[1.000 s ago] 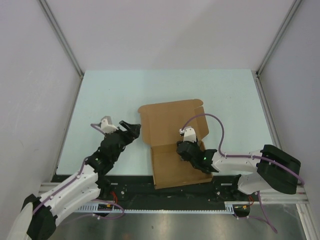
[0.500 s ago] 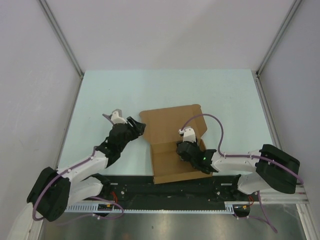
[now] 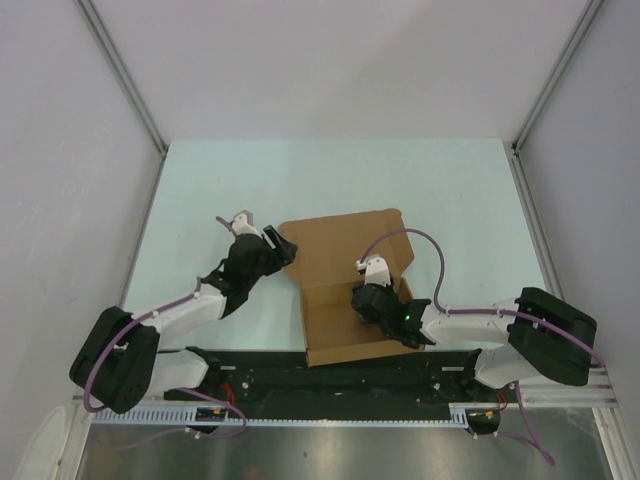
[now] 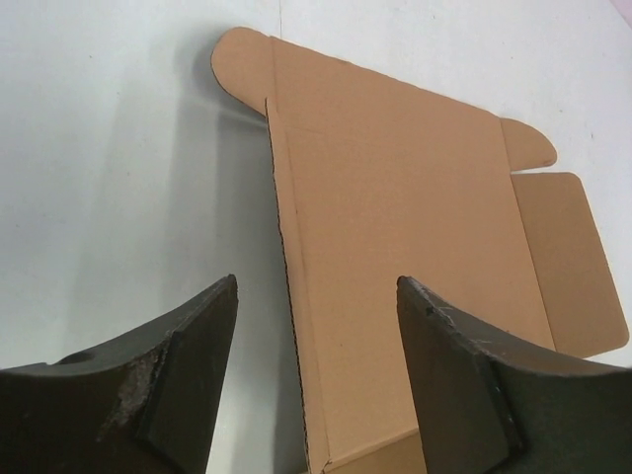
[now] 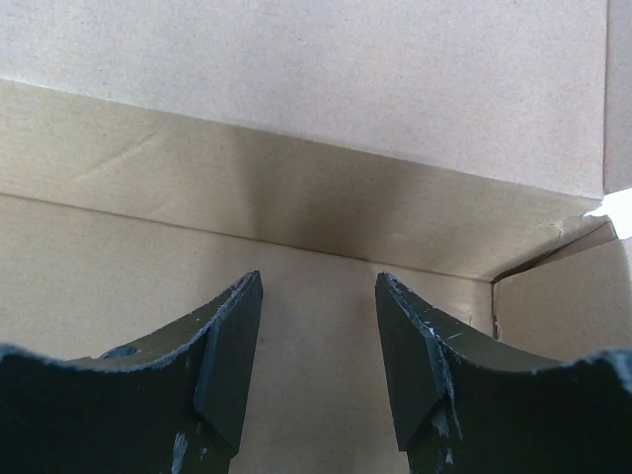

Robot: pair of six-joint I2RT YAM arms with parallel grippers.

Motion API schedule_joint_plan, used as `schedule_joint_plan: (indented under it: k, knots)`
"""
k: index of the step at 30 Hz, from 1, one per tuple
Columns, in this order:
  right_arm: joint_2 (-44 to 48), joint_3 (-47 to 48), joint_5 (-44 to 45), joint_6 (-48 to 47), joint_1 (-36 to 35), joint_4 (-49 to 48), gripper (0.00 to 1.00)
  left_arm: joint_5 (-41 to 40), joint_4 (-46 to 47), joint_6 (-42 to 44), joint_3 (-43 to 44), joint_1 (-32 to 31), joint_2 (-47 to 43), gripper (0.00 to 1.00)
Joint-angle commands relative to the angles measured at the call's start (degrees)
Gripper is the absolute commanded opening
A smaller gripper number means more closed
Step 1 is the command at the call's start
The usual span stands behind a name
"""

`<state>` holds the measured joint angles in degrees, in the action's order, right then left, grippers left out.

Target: Fold the paper box

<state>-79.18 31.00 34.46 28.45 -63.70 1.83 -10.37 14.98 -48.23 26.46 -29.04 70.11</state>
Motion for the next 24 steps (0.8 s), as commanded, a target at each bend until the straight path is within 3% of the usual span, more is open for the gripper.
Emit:
schedule_joint_plan:
  k: [1,11,16,18,24]
  knots:
    - [-0.19,1.51,0.79,0.03,-0.72,-1.21,0.55,0.17,-0.14,1.56,2.72,0.74,1.52,0.68]
    - [0.51,1.52,1.4,0.12,-1.42,-1.03,0.55,5.45,3.91,2.26,5.45,0.82,10.05,0.35]
    - [4.72,1.95,4.9,-2.07,-3.35,-1.21,0.56,4.57,6.64,3.22,4.13,0.82,8.47,0.05]
    - [9.53,4.23,6.93,-2.25,-3.89,3.59,0.58,3.52,6.81,4.01,4.13,0.82,6.55,0.0]
    - [21.16,14.69,8.7,-8.49,-1.18,8.27,0.69,0.44,9.52,7.53,4.39,0.82,2.5,0.0]
